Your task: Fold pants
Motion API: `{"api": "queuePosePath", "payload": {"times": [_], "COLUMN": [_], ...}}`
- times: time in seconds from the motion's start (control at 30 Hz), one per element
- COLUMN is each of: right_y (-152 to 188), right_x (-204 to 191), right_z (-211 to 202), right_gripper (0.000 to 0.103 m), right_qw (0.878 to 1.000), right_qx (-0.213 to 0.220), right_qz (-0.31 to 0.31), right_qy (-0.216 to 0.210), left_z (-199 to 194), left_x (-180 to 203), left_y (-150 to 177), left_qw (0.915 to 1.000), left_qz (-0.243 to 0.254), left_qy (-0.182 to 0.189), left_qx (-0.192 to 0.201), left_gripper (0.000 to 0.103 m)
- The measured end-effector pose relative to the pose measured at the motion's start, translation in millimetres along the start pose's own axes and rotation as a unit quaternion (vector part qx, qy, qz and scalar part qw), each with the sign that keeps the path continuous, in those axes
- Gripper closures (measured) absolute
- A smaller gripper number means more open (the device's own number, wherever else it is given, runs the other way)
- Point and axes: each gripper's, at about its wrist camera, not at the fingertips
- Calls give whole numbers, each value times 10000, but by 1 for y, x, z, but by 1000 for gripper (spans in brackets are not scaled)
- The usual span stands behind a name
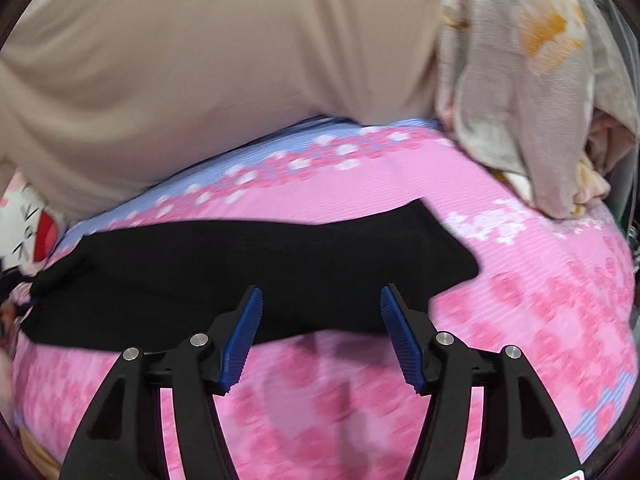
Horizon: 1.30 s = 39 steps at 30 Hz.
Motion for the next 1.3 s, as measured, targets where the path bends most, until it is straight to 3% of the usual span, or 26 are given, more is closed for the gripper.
{"api": "queuePosePath", "payload": {"times": [0.07,0.13,0.3,0.37,0.43,0.5,0.6,0.67,0.8,0.9,0.97,1.0,1.1,1.13,1.17,1.2,1.3], "right_y": [6,9,11,12,14,17,19,20,20,23,23,21,17,15,11,8,-19], "right_x": [-17,-33,-51,-51,-48,-46,-36,-22,24,60,76,80,81,77,70,65,50], "right_z": [-2,-2,0,5,16,22,28,27,29,39,50,58,72,76,80,84,68], "right_gripper": [42,42,42,41,41,41,41,41,37,36,36,36,36,39,78,95,94], "right_qw": [9999,9994,9981,9984,9986,9985,9979,9977,9961,9893,9846,9838,9865,9877,9901,9904,9955], "right_qx": [-30,-54,-75,-103,-252,-362,-525,-578,-683,-847,-940,-993,-965,-967,-973,-1040,-862], "right_qz": [-116,-303,-542,-485,-316,-178,31,144,557,1153,1409,1444,1321,1228,1009,899,338], "right_qy": [-121,-150,-269,-287,-345,-369,-389,-326,-17,-298,-427,-387,-116,-63,-33,-109,-209], "left_z": [1,-23,-125,-149,-152,-135,-125,-124,-128,-132,-133,-131,-126,-125,-122,-117,-105], "left_x": [0,12,25,18,4,-12,-27,-29,-24,-4,8,16,34,40,46,53,67], "left_y": [-2,3,32,44,56,71,85,90,101,116,129,136,150,155,160,164,171], "left_qw": [9999,9993,9936,9927,9927,9870,9765,9772,9794,9676,9623,9634,9673,9669,9662,9658,9653], "left_qz": [-62,297,999,1113,1133,1278,1307,1351,1121,1280,1364,1392,1520,1582,1644,1717,1871], "left_qy": [107,186,155,30,-338,-969,-1706,-1616,-1561,-1870,-1974,-1899,-1625,-1594,-1576,-1562,-1534], "left_qx": [-82,104,504,456,226,-51,155,248,623,1111,1280,1277,1220,1213,1208,1156,984], "left_gripper": [94,95,95,94,92,89,92,87,55,53,38,31,31,31,31,31,31]}}
Point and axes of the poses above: each gripper's, at about its wrist camera, not at the fingertips, and z roughly the way its jaws point, x to its right, y to its underside, and after that the axes turned 9 degrees about y, right-handed
